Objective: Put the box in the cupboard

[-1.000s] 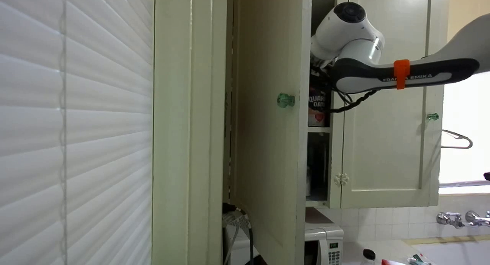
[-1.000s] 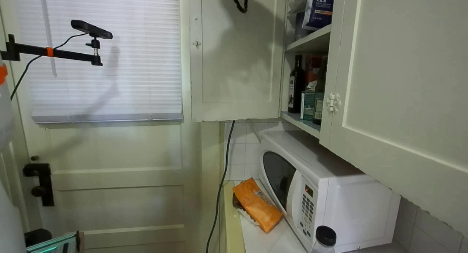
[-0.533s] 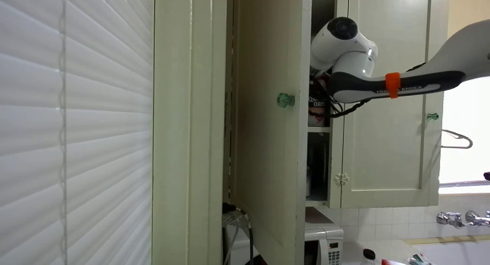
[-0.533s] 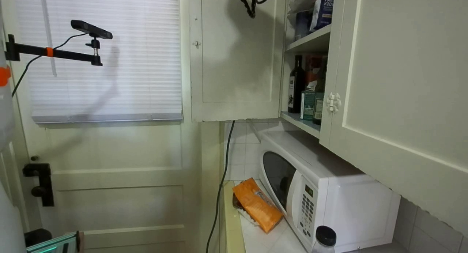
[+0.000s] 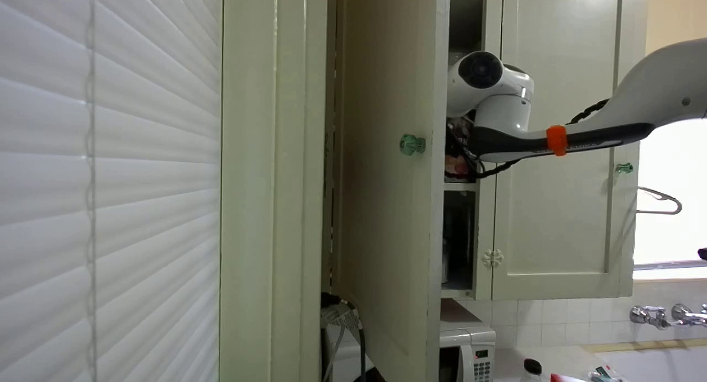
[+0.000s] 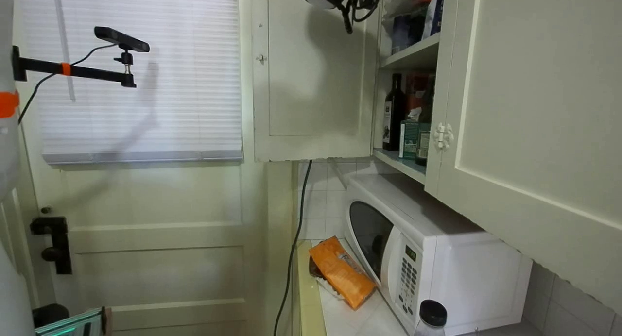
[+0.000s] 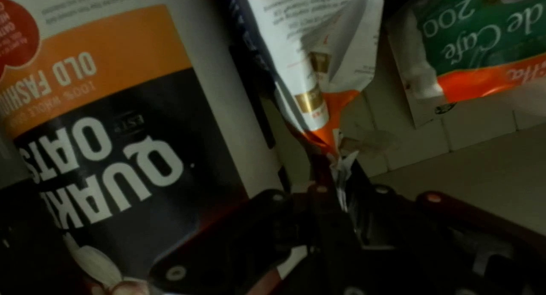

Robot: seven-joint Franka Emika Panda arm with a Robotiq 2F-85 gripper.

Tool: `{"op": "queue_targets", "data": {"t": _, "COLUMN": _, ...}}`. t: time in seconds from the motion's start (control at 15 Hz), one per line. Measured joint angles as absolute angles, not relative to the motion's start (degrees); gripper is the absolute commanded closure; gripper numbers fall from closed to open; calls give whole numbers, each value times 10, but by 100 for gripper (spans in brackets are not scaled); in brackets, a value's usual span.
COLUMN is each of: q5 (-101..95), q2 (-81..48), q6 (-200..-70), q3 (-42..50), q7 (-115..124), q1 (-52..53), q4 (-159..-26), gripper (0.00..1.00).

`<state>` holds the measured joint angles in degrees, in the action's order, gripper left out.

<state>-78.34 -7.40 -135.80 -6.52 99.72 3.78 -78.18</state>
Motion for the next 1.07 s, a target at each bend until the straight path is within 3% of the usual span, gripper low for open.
{"op": "queue_targets", "data": {"t": 0.6, "q5": -896, "q2": -86, "q6": -1358, "q3": -65, "q7": 1050, "q1": 40, "q4": -789, "gripper": 97}}
{"op": "queue_targets", "data": {"t": 0.67, "q5": -905, "q2": -87, "q6": -1358, "q3": -65, "q7": 1054, "q1": 40, "q4": -790, "gripper": 93}}
{"op": "queue_targets", "data": {"t": 0.73, "q5": -909, "q2": -87, "q6": -1358, "q3": -65, "q7": 1057, "q1": 40, "q4": -792, "gripper": 64}}
{"op": "queue_targets", "data": {"t": 0.87, "q5": -909, "q2": -86, "q6": -1358, "q3": -66, "q7": 1057, "q1": 40, "q4": -795, "gripper": 65}}
{"op": "queue_targets", "data": {"t": 1.07, "q5": -894, "q2": -83, "q6": -1358, "q3": -69, "q7": 1046, "q1": 40, "q4": -796, "gripper": 44}}
